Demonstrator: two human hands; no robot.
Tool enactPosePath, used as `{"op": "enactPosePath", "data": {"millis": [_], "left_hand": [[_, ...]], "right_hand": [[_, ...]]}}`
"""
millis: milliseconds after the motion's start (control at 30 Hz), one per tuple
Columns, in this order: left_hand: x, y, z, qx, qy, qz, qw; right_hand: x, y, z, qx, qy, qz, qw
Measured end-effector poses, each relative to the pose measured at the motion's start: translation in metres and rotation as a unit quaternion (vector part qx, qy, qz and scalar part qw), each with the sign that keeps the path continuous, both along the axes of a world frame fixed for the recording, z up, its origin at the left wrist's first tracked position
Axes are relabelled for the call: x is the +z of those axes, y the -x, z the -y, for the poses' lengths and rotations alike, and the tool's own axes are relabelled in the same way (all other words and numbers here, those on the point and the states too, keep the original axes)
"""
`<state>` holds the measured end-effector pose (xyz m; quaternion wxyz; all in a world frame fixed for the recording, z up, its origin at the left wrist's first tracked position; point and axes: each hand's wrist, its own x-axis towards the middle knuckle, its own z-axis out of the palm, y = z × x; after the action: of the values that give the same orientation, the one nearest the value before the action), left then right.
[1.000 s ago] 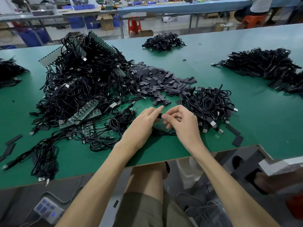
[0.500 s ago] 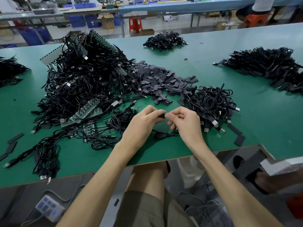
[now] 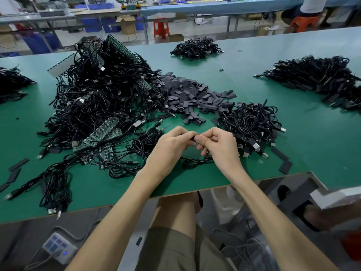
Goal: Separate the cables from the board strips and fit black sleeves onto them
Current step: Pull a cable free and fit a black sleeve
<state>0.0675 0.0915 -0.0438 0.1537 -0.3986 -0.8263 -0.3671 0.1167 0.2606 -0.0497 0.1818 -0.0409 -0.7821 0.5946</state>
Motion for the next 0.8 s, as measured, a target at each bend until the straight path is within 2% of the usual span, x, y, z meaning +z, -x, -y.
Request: {"op": "enactPosePath", "data": {"millis": [267,600,800], "left_hand": [[0.008,0.005,0.004,0.013,-0.147,0.12,0.982],[0.006,0.007,0.004,-0.002,-0.175,0.184,0.967],[0.01,0.012,0.005,-0.019,-0.228,0.243,0.943]], "right_hand": [[0.0,-0.003,-0.002,0.004,0.033,-0.007,0.999],[0.001,-0.001,-0.001,0.007,0.031,-0.006,0.999],[0.002,-0.001,-0.001,0.004,0.047,-0.003,0.999]]}}
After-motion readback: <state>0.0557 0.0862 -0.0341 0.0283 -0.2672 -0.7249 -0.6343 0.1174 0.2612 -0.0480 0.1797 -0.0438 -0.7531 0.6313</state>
